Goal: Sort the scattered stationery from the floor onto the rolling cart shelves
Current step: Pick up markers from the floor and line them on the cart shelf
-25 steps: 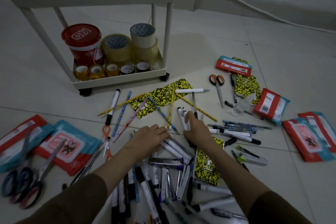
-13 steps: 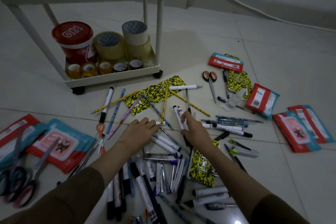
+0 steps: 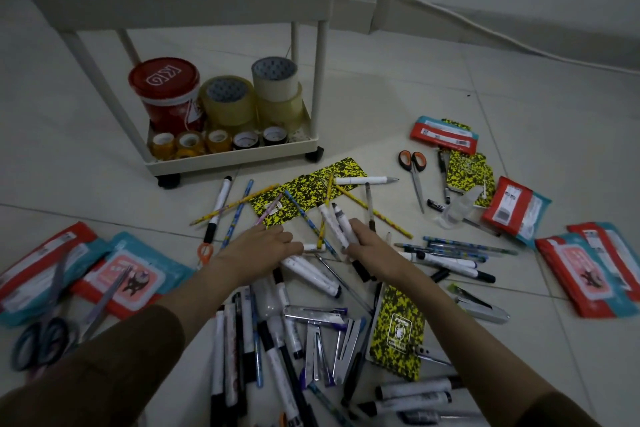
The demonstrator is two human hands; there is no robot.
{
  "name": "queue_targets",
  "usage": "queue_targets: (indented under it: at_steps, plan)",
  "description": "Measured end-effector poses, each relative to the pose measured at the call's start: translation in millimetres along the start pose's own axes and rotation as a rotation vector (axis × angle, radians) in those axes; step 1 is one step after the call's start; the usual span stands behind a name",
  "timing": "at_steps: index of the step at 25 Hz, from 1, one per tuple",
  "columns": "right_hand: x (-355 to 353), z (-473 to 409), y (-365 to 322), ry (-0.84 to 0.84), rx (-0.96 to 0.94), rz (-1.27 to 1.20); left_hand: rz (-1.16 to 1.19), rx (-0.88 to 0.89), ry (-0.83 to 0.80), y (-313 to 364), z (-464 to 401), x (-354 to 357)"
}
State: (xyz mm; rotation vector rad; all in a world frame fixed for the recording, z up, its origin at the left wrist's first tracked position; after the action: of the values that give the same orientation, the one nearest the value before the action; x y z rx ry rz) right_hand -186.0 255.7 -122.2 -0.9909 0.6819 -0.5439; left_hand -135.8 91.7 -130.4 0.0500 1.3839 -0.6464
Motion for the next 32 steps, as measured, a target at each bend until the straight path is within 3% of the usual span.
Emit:
queue_targets:
  at_steps: [6,10,13,18,20,23,26,30,32]
  plan:
    - [29,-5,-43,-0.055,-0.083,-0.114,0.177,-0.007,0.132,-33,11,-33]
    - [51,-3,-77,-0.125,-0.112,-0.334,0.427,-0.241,0.174,-57,29,-52]
    - [64,-4,-111,-0.169,-0.161,-0.415,0.486,-0.369,0.194,-76,40,-70]
    - [71,-18,-191,-0.29,-0.187,-0.499,0.49,-0.54,0.404,-134,66,-119]
    - [74,-29,-224,-0.309,-0.209,-0.558,0.706,-0.711,0.552,-162,76,-136]
    - [77,-42,-264,-0.25,-0.228,-0.648,1.324,-0.97,0.747,-186,93,-147]
    - [78,-52,-288,-0.159,-0.244,-0.709,1.593,-0.912,0.767,-184,95,-156]
    - [70,-67,-335,-0.088,-0.293,-0.588,1.578,-0.797,0.851,-215,97,-180]
    - [61,-83,-363,-0.026,-0.326,-0.588,1.322,-0.889,0.829,-242,102,-182]
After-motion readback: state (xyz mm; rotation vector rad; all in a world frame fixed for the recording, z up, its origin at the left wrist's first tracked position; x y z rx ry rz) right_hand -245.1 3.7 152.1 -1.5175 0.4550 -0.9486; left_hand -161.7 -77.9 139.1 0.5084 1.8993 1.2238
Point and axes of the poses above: each hand's wrist, its own z-axis away from the middle knuckle, its own x-axis out of the palm, y = z × x, the point moved 5 cm from there along -z, towards the middle knuckle, and after that the axes turned 15 degrees about -z, right-handed, at the moved point
